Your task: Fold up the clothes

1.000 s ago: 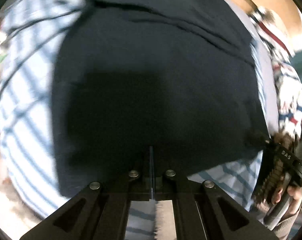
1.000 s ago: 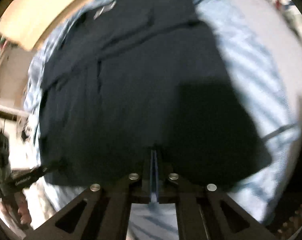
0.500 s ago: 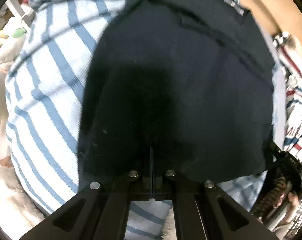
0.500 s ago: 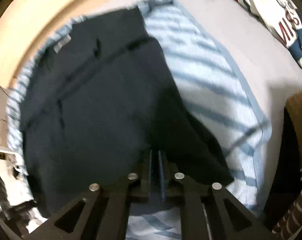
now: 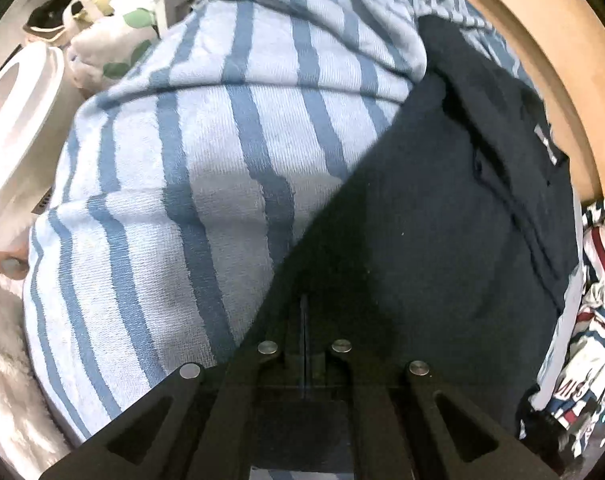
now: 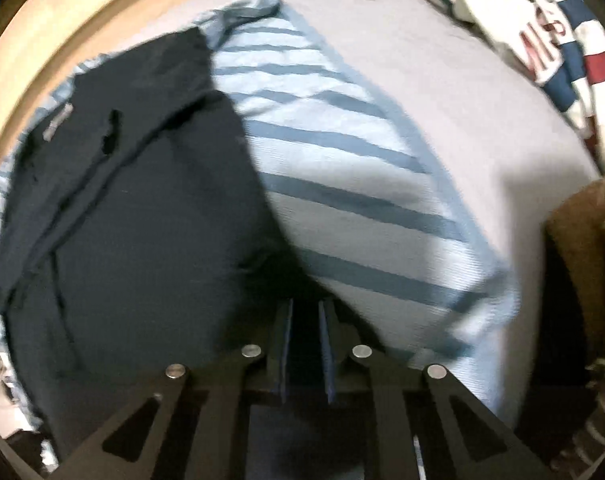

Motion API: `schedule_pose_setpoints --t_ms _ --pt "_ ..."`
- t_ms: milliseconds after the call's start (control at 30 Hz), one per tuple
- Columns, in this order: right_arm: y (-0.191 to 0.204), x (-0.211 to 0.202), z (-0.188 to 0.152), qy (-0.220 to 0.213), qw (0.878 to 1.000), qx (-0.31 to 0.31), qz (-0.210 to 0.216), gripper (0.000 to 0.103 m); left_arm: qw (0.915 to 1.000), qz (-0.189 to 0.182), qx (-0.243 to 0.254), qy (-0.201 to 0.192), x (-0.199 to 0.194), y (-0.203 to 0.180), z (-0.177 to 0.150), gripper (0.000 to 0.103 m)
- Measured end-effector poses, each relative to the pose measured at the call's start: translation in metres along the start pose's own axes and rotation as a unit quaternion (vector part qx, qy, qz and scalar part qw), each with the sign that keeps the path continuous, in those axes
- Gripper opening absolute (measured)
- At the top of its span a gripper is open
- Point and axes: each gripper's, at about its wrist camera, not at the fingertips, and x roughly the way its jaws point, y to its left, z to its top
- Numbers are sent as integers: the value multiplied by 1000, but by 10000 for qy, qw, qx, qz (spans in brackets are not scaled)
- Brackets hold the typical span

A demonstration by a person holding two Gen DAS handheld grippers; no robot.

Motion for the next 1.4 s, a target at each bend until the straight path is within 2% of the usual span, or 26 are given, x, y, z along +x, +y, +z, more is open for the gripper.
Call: schedule_pose_setpoints --t_ms 100,133,200,267,333,367,467,533,600,633,733,833,900,967,1100,1400 --pt "4 -11 0 -99 9998 83 142 18 9992 -279 281 -96 -16 -13 -11 2" --pt "15 -19 -1 -254 9993 -119 256 23 9983 -340 464 -131 -21 -21 -15 2" --pt "30 -26 -3 -340 9974 -421 483 32 9960 -162 856 -194 -23 -34 -18 2" --pt "41 -8 1 -102 9976 -438 533 34 9927 331 1113 -322 -27 -47 -11 2" --pt "49 17 6 202 9981 -333 481 32 9901 217 1301 -490 -39 -50 -16 2" --pt "51 16 5 169 9981 -343 481 32 9884 160 1394 -575 -46 -51 -18 2" --pt "67 0 -6 39 9958 -825 402 42 9830 -102 1673 -754 -62 -63 -29 2" --pt "79 -17 -12 -176 9927 -1023 620 46 9783 -311 1875 -830 -78 -68 -30 2" --pt "94 -29 -17 -401 9878 -1284 785 54 9746 -361 2012 -910 -96 -75 -33 2" --pt "102 -34 -19 -504 9848 -1443 830 58 9734 -338 2056 -952 -87 -80 -37 2" --pt "116 -48 -29 -714 9775 -1754 931 61 9722 -318 2153 -868 -81 -84 -35 2" --pt "115 -66 -36 -675 9759 -1664 1242 67 9713 -273 2246 -737 -65 -107 -21 2" --pt "116 -73 -35 -661 9724 -1799 1330 71 9716 -304 2235 -710 -62 -106 -20 2" --pt "121 -81 -39 -748 9704 -1902 1287 76 9736 -418 2145 -654 -49 -108 -14 2" --pt "132 -87 -43 -710 9688 -2043 1207 78 9779 -525 1969 -475 -37 -101 -5 2" --pt "158 -97 -60 -797 9629 -2411 917 82 9833 -624 1668 -366 -42 -72 2 3"
